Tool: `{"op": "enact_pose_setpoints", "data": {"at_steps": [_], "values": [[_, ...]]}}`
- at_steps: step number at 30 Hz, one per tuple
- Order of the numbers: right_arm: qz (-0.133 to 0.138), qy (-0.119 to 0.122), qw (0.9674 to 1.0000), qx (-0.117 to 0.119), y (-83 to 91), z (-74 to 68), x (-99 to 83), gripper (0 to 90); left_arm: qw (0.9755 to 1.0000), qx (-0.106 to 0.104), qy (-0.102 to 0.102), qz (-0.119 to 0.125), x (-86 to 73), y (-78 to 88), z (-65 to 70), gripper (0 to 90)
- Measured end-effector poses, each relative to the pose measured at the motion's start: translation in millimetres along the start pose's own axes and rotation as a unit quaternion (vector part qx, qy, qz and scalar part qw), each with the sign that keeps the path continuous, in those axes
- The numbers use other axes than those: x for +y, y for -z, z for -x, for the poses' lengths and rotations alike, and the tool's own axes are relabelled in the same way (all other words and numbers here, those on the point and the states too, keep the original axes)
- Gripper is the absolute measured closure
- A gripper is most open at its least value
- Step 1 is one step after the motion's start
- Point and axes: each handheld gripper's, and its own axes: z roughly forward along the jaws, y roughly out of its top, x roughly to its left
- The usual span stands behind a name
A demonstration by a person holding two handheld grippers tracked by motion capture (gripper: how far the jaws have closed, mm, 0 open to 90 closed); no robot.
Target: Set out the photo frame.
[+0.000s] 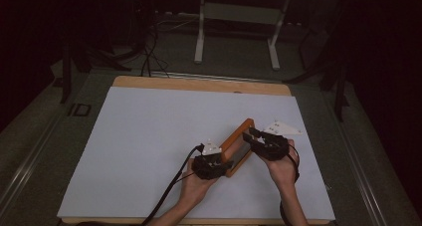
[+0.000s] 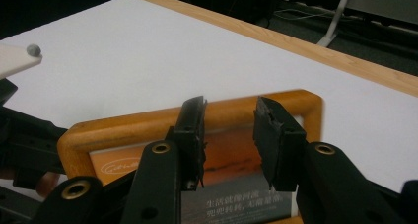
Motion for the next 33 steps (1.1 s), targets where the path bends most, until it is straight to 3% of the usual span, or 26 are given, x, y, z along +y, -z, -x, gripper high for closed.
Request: {"op": "enact_pose_setpoints", "data": {"at_steps": [3,4,11,17,23,30,33], "values": [[0.001,0.000,1.0000,0.001,1.9,0.5,0.4,64.2,1.0000,0.001,-0.005,-0.005,4.0,2.5,-0.8,69.0],[0.002,0.000,1.0000,0.001,2.9,1.0,0.7,63.7,0.9998,0.000,-0.016,-0.009,8.4,6.2,-1.2,69.0],[0.003,0.001,1.0000,0.001,7.6,4.1,1.0,62.0,0.9997,-0.021,-0.012,-0.002,25.8,29.8,-17.6,69.1],[0.002,0.001,1.0000,0.008,8.0,4.0,2.5,59.4,0.9990,-0.026,-0.034,-0.015,41.6,50.6,-27.5,69.2],[0.002,0.027,0.9992,0.030,7.7,-2.6,8.0,56.9,0.9955,-0.041,-0.074,-0.043,61.0,72.0,-36.9,69.2],[0.004,0.037,0.9982,0.046,4.7,-6.7,9.1,55.5,0.9918,-0.045,-0.113,-0.042,77.8,91.2,-37.9,69.1],[0.008,0.043,0.9970,0.065,4.6,-9.5,10.4,51.0,0.9886,-0.048,-0.134,-0.048,82.7,95.6,-36.6,69.1]]}}
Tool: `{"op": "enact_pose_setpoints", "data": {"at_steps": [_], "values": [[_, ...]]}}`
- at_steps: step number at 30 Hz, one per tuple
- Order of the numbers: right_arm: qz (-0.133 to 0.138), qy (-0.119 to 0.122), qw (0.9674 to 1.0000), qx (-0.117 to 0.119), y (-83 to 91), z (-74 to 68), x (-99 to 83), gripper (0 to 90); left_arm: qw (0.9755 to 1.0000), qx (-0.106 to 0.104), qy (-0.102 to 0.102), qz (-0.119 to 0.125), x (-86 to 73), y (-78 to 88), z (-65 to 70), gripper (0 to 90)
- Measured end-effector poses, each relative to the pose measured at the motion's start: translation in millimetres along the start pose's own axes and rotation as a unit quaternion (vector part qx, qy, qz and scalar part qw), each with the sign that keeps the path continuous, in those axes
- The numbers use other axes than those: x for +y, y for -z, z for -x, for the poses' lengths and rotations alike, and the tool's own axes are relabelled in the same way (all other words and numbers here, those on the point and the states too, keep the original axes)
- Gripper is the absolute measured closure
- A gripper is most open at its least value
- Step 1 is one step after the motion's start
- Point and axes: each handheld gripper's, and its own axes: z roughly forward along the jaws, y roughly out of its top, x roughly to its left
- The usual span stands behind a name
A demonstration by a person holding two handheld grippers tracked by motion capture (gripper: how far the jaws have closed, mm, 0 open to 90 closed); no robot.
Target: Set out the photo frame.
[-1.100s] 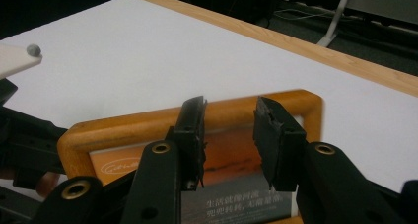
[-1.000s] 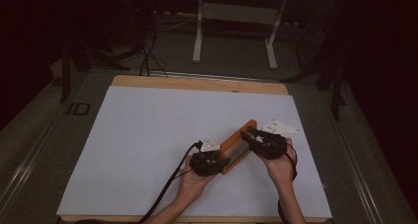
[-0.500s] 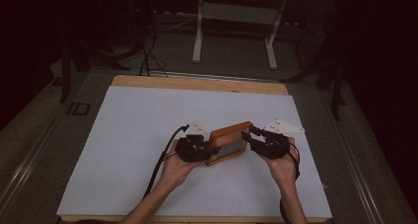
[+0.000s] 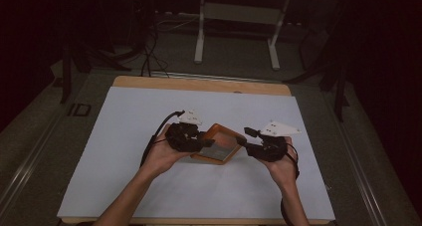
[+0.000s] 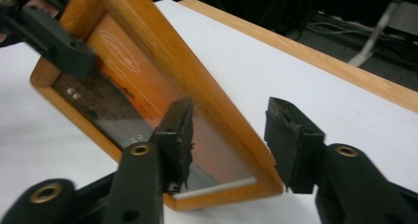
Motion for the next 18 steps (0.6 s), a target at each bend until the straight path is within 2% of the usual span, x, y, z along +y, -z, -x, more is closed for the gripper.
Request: {"op": "enact_pose_setpoints", "data": {"at_steps": [2,8,11,14,18], "values": [[-0.001,0.009,0.9999,0.014,-0.9,-2.6,1.5,48.3,0.9999,-0.003,-0.015,-0.004,2.0,1.6,1.9,69.1],[-0.005,0.044,0.9978,0.049,-7.9,-10.8,3.1,37.9,0.9990,-0.013,-0.042,-0.006,4.4,1.0,5.1,69.0],[-0.009,0.043,0.9965,0.071,-14.1,-11.9,3.0,30.4,0.9982,-0.019,-0.056,-0.005,5.0,0.2,6.2,68.9],[-0.011,0.050,0.9956,0.079,-21.5,-11.2,1.7,27.1,0.9971,-0.026,-0.072,-0.006,6.1,-0.6,6.7,68.8],[-0.028,0.065,0.9927,0.097,-33.9,-13.0,-2.3,26.0,0.9968,-0.035,-0.072,-0.002,6.1,-1.7,4.8,68.6]]}}
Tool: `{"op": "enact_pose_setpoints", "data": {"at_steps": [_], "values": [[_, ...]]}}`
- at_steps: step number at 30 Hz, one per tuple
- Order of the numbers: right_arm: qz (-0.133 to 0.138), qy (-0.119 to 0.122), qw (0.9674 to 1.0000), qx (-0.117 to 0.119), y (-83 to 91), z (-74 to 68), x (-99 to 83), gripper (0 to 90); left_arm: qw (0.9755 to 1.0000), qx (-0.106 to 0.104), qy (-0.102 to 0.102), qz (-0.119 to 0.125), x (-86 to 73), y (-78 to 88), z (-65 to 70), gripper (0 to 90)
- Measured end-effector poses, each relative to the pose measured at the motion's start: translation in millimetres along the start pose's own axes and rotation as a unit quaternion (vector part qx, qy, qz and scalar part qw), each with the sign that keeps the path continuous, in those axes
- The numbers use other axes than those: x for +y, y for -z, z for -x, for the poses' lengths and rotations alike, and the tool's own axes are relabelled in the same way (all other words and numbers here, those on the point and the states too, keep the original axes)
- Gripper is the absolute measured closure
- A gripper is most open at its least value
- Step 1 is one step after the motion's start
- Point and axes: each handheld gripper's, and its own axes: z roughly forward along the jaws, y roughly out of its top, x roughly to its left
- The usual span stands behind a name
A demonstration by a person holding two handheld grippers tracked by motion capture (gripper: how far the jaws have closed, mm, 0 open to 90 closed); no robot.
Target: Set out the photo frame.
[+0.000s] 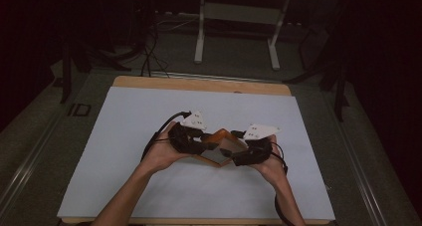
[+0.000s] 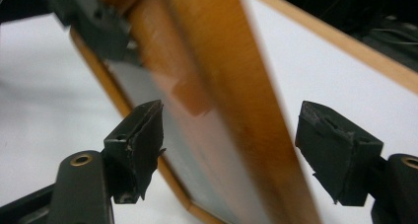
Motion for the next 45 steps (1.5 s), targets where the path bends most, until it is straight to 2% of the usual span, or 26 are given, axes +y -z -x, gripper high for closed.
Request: {"op": "enact_pose_setpoints", "data": {"at_steps": [3,12,17,21,22,25,31,37,40,42,45], "values": [[-0.009,0.016,0.9998,-0.002,-3.1,-3.0,-0.5,26.0,1.0000,-0.005,0.002,0.001,-0.4,0.3,-1.9,68.3],[-0.012,0.027,0.9996,-0.001,11.2,0.7,-4.2,49.6,0.9995,-0.022,0.017,0.014,-2.3,-0.3,-11.0,64.5],[-0.010,0.043,0.9989,0.013,17.8,0.5,-6.3,60.6,0.9988,-0.020,0.039,0.021,-3.6,-1.1,-15.6,57.8],[-0.012,0.051,0.9984,0.018,20.4,-1.2,-6.7,64.8,0.9976,-0.023,0.056,0.032,-5.0,-1.8,-18.5,53.2],[-0.013,0.053,0.9983,0.020,21.1,-1.3,-6.9,66.2,0.9974,-0.017,0.061,0.034,-5.5,-1.6,-19.7,51.3],[-0.016,0.054,0.9983,0.012,22.9,-1.2,-8.5,67.6,0.9954,-0.013,0.081,0.049,-8.3,0.4,-23.9,46.8],[-0.016,0.038,0.9992,0.001,28.9,2.9,-16.9,68.2,0.9924,0.000,0.098,0.073,-17.4,7.4,-30.0,37.2],[-0.017,0.030,0.9994,-0.001,31.7,4.2,-20.8,68.2,0.9878,0.008,0.120,0.099,-27.6,15.2,-35.8,33.7],[-0.018,0.028,0.9994,-0.002,32.1,4.5,-21.4,68.2,0.9865,0.021,0.125,0.104,-34.1,16.3,-37.7,32.2],[-0.017,0.027,0.9995,-0.002,32.4,4.7,-21.9,68.2,0.9845,0.037,0.130,0.112,-39.6,16.1,-39.5,29.0],[-0.018,0.028,0.9995,-0.001,33.0,5.0,-22.8,68.2,0.9814,0.041,0.141,0.124,-47.8,14.7,-42.2,26.9]]}}
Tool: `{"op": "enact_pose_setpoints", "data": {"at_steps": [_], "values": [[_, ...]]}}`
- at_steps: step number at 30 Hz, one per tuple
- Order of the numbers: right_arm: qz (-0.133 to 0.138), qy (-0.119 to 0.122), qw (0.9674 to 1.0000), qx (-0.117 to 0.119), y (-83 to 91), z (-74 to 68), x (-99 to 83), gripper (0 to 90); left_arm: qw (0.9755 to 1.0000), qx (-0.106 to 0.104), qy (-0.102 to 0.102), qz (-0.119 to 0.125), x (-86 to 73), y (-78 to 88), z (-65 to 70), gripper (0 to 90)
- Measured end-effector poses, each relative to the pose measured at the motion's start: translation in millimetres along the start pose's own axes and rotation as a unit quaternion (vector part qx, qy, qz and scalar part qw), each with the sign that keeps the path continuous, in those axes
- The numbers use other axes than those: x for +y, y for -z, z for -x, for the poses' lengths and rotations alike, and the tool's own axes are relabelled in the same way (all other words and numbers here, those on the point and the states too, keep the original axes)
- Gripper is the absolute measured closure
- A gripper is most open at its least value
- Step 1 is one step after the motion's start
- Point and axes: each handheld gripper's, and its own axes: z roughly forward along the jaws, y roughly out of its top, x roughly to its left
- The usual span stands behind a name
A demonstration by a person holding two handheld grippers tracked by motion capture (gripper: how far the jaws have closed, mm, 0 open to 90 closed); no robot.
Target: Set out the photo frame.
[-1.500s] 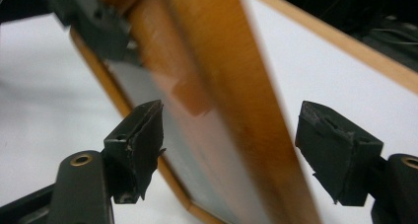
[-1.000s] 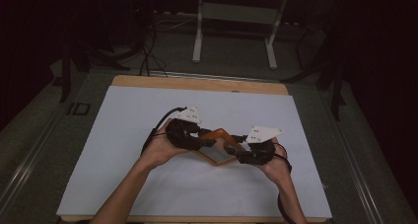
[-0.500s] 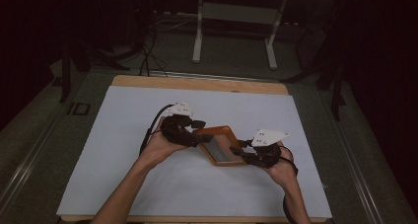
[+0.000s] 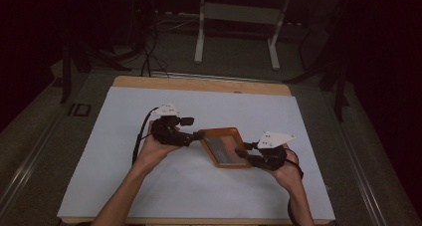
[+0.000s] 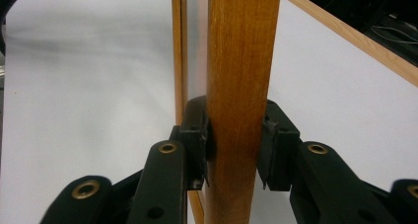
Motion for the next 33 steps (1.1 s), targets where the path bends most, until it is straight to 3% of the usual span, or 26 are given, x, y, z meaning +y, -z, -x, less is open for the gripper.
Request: {"op": "enact_pose_setpoints", "data": {"at_steps": [5,10,15,27,33], "values": [[0.001,0.000,1.0000,0.000,0.6,-0.1,-1.0,68.2,0.9999,-0.003,0.012,-0.001,-8.1,-5.6,-3.3,24.4],[0.002,-0.002,1.0000,-0.001,0.5,0.3,-1.7,68.2,0.9998,-0.014,0.016,-0.004,-14.2,-17.3,2.7,22.3],[0.004,-0.001,1.0000,-0.001,0.7,0.1,-2.3,68.1,0.9990,-0.039,0.018,-0.010,-20.9,-31.6,8.9,19.7],[0.003,-0.003,1.0000,-0.001,1.6,0.7,-4.2,68.1,0.9987,-0.047,0.008,-0.020,-31.9,-52.5,14.6,24.2],[0.002,-0.004,1.0000,-0.002,2.4,1.3,-5.3,68.0,0.9985,-0.038,-0.013,-0.038,-38.3,-62.4,18.8,31.9]]}}
